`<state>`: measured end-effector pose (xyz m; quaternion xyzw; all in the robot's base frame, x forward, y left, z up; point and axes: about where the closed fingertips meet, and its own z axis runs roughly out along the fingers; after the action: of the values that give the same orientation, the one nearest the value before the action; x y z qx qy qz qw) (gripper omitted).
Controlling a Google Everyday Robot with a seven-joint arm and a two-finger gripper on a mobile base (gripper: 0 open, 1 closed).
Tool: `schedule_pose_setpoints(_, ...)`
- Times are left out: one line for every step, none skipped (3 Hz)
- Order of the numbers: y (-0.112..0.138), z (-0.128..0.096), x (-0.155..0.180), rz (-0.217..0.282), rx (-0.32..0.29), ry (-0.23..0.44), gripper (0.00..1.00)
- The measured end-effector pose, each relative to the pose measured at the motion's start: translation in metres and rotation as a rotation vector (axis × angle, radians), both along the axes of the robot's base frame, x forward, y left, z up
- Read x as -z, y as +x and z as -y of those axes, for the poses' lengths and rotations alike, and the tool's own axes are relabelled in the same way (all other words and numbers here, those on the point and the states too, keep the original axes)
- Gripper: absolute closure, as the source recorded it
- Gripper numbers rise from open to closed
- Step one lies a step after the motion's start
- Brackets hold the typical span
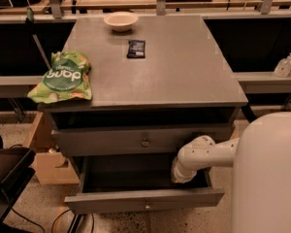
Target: Open middle drawer
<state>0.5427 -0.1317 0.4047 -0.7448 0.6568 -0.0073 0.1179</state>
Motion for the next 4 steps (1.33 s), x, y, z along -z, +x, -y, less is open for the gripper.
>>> schedule_pose_setpoints(0.002,-0.003,0.018,-0.033,0.002,0.026,1.00)
schedule_pose_setpoints(-0.019,-0.008,0.027,-0.106,-0.017,0.038,1.00)
schedule_pose_setpoints(-0.049,-0.015,0.030,-0.217,-0.052,0.062,1.00)
schedule_pose_setpoints(-0.051,-0.015,0.030,-0.223,-0.054,0.064,1.00)
